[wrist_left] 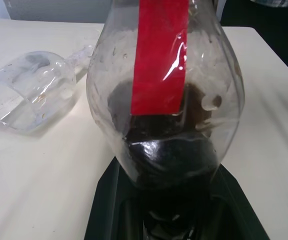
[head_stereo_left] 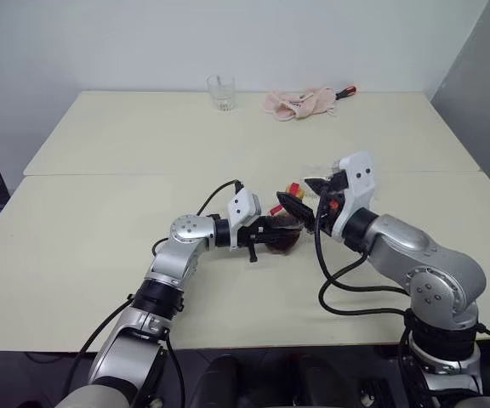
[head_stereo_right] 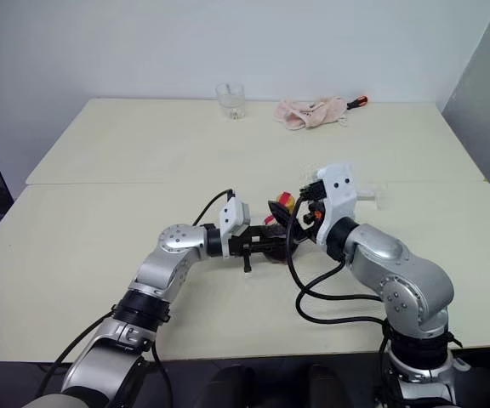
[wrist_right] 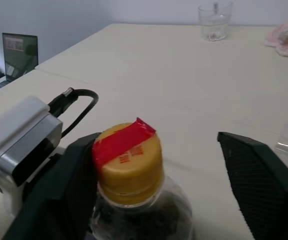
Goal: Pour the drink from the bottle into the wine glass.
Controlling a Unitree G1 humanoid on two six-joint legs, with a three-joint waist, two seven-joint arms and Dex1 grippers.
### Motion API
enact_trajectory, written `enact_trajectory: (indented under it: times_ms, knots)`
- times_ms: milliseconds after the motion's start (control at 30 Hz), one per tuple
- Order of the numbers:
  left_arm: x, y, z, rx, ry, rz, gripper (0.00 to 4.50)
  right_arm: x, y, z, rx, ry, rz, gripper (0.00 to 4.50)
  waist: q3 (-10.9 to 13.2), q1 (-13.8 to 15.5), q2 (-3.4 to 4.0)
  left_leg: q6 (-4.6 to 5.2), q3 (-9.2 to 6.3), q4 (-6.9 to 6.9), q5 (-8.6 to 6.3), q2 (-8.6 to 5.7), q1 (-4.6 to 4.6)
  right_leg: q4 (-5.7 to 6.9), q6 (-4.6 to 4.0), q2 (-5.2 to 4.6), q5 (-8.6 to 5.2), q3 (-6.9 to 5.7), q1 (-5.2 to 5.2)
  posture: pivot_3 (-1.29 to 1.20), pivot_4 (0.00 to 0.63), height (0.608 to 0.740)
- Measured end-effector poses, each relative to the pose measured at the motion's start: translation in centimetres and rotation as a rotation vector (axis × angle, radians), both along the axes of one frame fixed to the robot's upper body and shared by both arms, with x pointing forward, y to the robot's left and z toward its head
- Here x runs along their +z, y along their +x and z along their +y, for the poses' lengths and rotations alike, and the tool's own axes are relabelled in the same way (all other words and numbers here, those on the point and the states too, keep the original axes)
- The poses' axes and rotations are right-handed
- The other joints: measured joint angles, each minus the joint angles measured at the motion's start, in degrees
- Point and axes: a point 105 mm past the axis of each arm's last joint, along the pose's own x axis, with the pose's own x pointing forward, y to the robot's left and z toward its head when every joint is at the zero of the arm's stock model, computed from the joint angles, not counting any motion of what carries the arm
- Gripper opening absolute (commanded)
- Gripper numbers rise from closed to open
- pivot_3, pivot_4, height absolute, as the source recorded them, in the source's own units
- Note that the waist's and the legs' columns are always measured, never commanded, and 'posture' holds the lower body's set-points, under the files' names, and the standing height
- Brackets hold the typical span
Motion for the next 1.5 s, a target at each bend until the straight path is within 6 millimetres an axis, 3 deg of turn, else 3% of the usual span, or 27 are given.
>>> enact_trajectory:
  times_ms: [167, 567, 833, 1267, 1500]
  knots:
    - [-0.1, 0.0, 0.0, 0.004, 0.002, 0.002, 0.69, 0.0, -0.5, 0.1, 0.038, -0.008, -0.006, 1.29, 0.0, 0.0, 0.0, 0.0, 0.0, 0.0, 0.0, 0.0, 0.0, -0.01, 0.0, 0.0, 0.0, 0.0, 0.0, 0.0, 0.15, 0.74]
    - [0.1, -0.1, -0.1, -0.008, 0.001, -0.003, 0.68, 0.2, -1.0, -0.1, 0.102, -0.022, -0.024, 1.27, 0.0, 0.0, 0.0, 0.0, 0.0, 0.0, 0.0, 0.0, 0.0, -0.01, 0.0, 0.0, 0.0, -0.01, 0.01, 0.0, 0.15, 0.74]
    - [0.7, -0.5, -0.3, -0.032, -0.01, -0.029, 0.67, 0.7, -1.3, -0.7, 0.246, -0.026, -0.078, 1.27, 0.0, 0.0, 0.0, 0.0, 0.01, 0.01, 0.0, -0.01, 0.0, -0.02, 0.0, 0.0, 0.0, -0.03, 0.02, 0.0, 0.15, 0.74]
    - [1.2, -0.9, -0.1, -0.039, -0.024, -0.04, 0.67, 0.9, -1.0, -1.0, 0.493, 0.105, -0.1, 1.24, 0.0, 0.1, 0.0, 0.0, 0.01, 0.03, 0.0, 0.01, 0.01, -0.02, 0.0, 0.0, 0.0, -0.02, 0.04, 0.0, 0.15, 0.74]
    - [1.5, -0.7, 0.2, -0.021, -0.036, -0.043, 0.67, 1.2, -0.4, -0.9, 0.503, 0.168, -0.105, 1.24, 0.0, 0.1, 0.0, 0.0, 0.0, 0.02, 0.0, 0.01, 0.01, -0.01, 0.0, 0.0, 0.0, -0.02, 0.03, 0.0, 0.15, 0.74]
